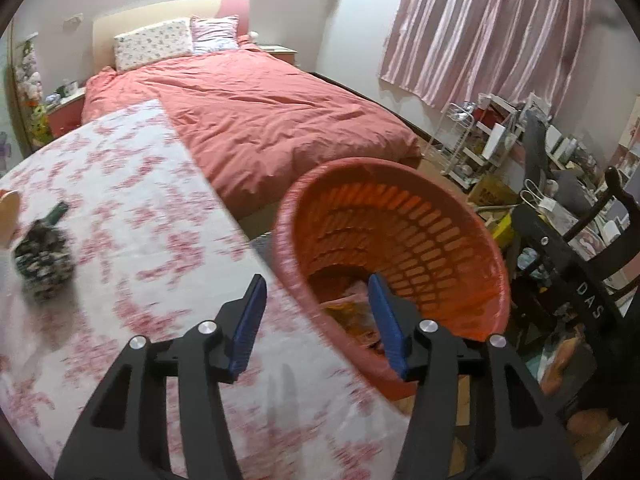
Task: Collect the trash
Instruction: 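Carry both cloths over the orange basket and open both tools to drop them, then move both open tools back over the items on the bed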
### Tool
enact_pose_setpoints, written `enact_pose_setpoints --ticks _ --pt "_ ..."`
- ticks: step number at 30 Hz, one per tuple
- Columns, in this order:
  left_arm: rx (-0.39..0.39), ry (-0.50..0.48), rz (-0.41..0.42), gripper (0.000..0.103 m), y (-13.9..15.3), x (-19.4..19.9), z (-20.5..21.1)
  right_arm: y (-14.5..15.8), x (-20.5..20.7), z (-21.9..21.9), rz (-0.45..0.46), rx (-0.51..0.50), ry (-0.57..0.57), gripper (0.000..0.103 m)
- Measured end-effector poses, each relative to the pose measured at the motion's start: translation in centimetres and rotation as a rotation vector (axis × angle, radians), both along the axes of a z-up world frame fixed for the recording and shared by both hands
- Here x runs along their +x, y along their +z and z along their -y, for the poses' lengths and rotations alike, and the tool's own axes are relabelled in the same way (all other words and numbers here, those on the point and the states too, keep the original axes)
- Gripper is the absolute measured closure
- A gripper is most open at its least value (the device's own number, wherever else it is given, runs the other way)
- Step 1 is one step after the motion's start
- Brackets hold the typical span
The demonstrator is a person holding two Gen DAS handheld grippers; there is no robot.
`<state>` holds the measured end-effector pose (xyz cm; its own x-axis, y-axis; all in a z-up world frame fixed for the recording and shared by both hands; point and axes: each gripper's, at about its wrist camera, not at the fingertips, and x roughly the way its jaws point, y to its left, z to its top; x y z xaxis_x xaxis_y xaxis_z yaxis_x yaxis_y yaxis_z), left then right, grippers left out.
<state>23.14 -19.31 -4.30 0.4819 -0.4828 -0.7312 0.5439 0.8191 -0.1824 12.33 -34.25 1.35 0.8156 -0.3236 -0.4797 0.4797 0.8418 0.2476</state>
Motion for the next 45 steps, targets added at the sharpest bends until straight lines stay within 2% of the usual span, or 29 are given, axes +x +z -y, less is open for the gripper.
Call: enact_pose_setpoints --ticks 8,14,21,25,27,29,33,38,45 --pt "0.017 0.107 0.033 0.046 1.1 -0.1 -6.0 0.9 0.8 -2.8 -0.011 -0.024 0.072 0.042" --pt "0.014 0.207 0.049 0.043 1.9 -0.1 -11.7 1.7 1.9 -6.2 -0.014 -0.029 0.168 0.042" --pt "0.03 0.368 0.066 0.043 2.1 0.1 -20.0 1.9 4.0 -11.8 -0.037 -0.029 0.336 0.037" --pt "0.038 0.468 0.061 0.043 2.0 0.4 -25.2 1.6 5.5 -16.4 -0.064 -0.045 0.459 0.035" --pt "0.043 0.514 0.062 0.039 2.0 0.6 -27.3 1.4 6.3 -18.7 -0.08 -0.063 0.524 0.034" --pt "0.05 0.573 0.071 0.031 2.1 0.6 -29.5 1.3 6.7 -20.6 -0.09 -0.072 0.57 0.034" --pt "0.069 0.644 0.119 0.025 2.6 0.5 -32.7 1.0 8.2 -24.3 -0.107 -0.082 0.67 0.034" --pt "0.06 0.689 0.127 0.023 2.7 0.4 -35.7 -0.1 10.7 -27.5 -0.17 -0.068 0.741 0.034" --pt "0.035 0.707 0.099 0.023 1.9 0.4 -38.3 -1.4 12.1 -30.8 -0.233 -0.129 0.758 0.034"
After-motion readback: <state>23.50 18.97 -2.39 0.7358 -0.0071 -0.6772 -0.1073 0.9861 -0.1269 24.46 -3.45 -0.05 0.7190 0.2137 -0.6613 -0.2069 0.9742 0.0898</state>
